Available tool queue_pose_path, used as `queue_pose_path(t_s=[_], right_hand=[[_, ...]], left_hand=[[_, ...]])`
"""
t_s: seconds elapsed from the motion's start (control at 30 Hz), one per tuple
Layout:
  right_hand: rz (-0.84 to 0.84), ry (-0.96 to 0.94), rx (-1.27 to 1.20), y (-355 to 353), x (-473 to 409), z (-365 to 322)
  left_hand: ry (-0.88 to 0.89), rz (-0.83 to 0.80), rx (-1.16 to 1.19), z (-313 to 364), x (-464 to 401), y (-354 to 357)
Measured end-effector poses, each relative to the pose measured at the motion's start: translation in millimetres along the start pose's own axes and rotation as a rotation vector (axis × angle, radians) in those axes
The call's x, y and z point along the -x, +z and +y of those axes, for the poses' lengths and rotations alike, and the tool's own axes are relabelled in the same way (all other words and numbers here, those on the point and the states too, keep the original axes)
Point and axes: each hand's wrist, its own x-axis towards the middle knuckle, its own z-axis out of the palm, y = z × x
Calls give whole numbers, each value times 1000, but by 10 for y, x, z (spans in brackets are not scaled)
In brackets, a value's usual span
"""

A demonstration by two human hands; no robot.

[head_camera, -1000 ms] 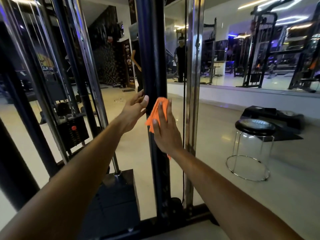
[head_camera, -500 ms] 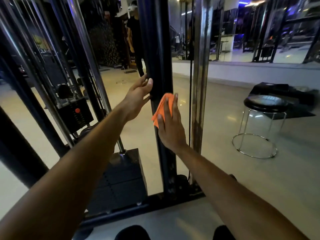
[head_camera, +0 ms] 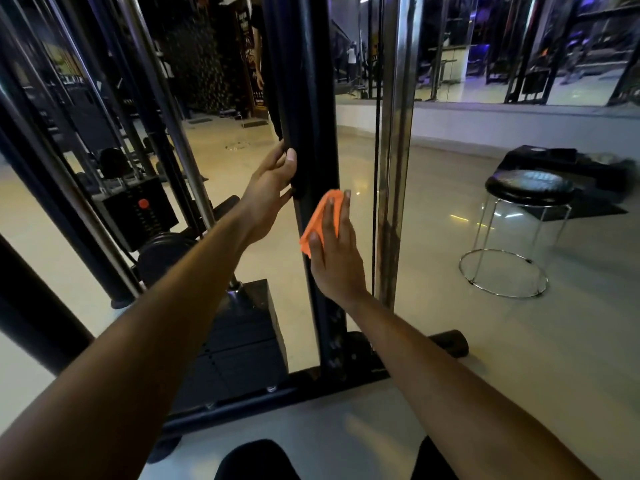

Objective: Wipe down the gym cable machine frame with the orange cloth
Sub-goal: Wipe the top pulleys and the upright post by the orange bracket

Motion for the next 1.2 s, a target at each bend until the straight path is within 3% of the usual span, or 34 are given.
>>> queue_pose_path(t_s=[0.13,0.37,0.6,0.77,0.83,1.03,1.13,1.2], right_hand=[[83,17,-17,-40,-356,-154],[-37,51,41,308,576,285],[73,86,-44,314,149,155],[-36,86,-6,590,895,559],[-42,101,-61,631,1028,613],[150,129,-136,720,613,425],[40,-5,7,835,995,828],[-27,7,-9,833,1197,1002]], left_hand=[[1,45,38,-44,-46,21],[-52,74,43,-524,216,174],[-181,98,7,-1037,391,267],[-210,110,22,-1233,483,330],[-199,132,31,-1239,498,372],[-167,142,43,-1362,469,404],[-89,107,38,-1499,483,411],[-45,98,30,-1582,516,438]])
